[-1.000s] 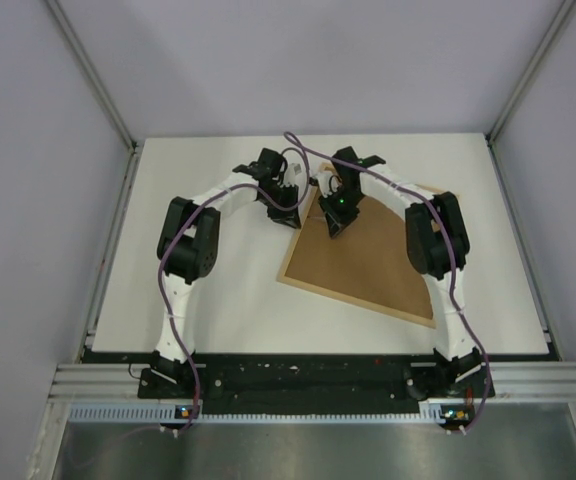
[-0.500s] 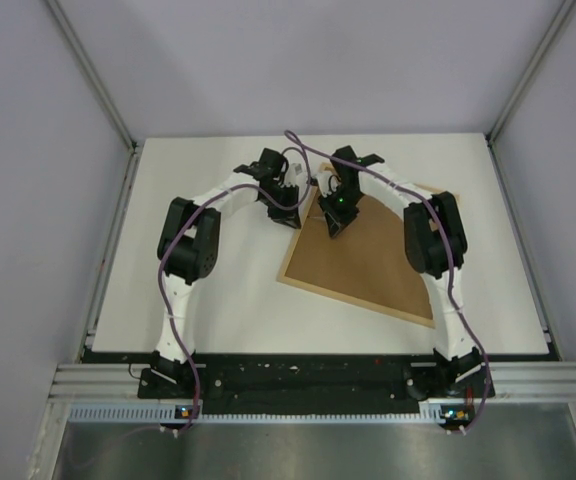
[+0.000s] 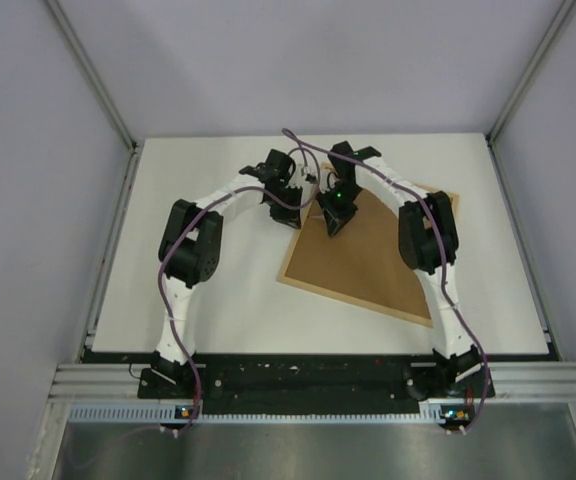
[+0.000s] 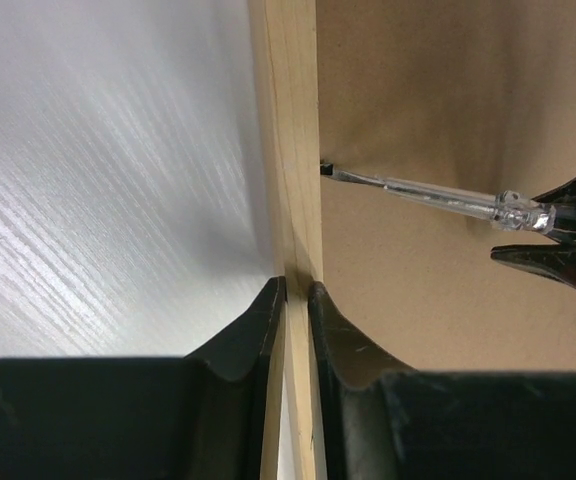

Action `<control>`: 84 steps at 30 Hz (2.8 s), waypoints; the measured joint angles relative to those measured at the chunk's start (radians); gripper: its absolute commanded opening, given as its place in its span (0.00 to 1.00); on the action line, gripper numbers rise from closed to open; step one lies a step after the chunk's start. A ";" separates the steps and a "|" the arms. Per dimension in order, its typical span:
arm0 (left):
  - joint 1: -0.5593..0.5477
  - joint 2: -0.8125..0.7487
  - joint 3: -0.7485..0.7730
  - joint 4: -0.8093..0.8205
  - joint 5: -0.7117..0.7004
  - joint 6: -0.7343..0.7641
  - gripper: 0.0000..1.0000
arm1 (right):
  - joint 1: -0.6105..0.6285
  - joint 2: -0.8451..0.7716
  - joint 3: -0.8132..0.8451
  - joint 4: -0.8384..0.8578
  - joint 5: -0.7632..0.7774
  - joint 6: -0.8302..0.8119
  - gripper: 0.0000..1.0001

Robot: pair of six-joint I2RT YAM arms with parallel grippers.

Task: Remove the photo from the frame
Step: Release the photo frame item from the photo frame.

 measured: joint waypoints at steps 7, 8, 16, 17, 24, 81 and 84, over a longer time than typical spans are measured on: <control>-0.002 -0.001 0.000 0.011 -0.013 -0.053 0.14 | 0.012 0.076 0.190 -0.144 0.048 0.000 0.00; -0.002 -0.001 0.000 0.011 -0.014 -0.058 0.14 | 0.014 0.082 0.206 -0.157 0.056 0.001 0.00; -0.001 -0.001 0.000 0.010 -0.021 -0.092 0.16 | 0.032 0.116 0.280 -0.215 0.095 0.022 0.00; -0.001 -0.001 -0.002 0.011 -0.021 -0.093 0.17 | 0.032 0.116 0.280 -0.216 0.095 0.023 0.00; 0.039 -0.025 -0.085 0.102 0.099 -0.072 0.18 | 0.044 0.089 0.225 -0.171 0.103 0.022 0.00; 0.057 0.087 0.336 -0.117 0.002 -0.048 0.78 | -0.137 -0.466 -0.463 0.252 0.130 -0.010 0.00; -0.002 0.135 0.393 -0.177 -0.100 -0.029 0.81 | -0.138 -0.465 -0.527 0.270 0.120 -0.008 0.00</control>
